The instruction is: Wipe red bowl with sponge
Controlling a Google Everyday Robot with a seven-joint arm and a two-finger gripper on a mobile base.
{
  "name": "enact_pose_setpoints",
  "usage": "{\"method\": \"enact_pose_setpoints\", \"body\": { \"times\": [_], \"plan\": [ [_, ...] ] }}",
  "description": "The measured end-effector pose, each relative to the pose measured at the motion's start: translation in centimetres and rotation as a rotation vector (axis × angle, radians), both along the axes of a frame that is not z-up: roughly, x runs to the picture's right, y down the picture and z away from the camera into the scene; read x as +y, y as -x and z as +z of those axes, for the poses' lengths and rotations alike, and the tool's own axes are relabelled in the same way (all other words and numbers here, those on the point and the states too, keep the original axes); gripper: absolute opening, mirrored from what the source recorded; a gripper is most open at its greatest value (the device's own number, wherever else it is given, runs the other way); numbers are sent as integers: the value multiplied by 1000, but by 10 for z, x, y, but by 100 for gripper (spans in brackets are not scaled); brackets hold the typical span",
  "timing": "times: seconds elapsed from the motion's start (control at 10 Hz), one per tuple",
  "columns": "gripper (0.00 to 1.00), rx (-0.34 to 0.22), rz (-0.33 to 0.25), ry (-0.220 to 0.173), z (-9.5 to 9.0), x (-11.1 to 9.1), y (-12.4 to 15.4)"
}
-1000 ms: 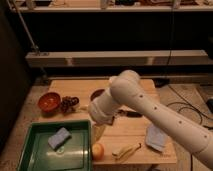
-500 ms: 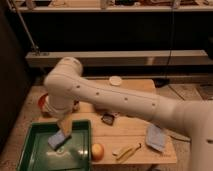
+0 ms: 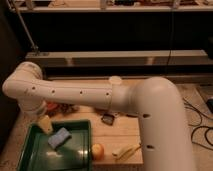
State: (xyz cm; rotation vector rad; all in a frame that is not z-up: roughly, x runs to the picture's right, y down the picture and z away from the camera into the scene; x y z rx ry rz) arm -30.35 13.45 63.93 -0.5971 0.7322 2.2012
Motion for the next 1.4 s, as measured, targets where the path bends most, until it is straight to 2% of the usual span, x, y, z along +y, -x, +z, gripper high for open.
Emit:
{"method": "enact_pose_setpoints", "body": {
  "times": [0.6, 1.2, 1.3, 1.4],
  "plan": [
    [80, 16, 5, 7, 2, 6, -4],
    [80, 6, 12, 24, 36, 52, -18],
    [80, -1, 10, 29, 46, 63, -22],
    [80, -7, 4, 37, 66, 82, -27]
  ]
}}
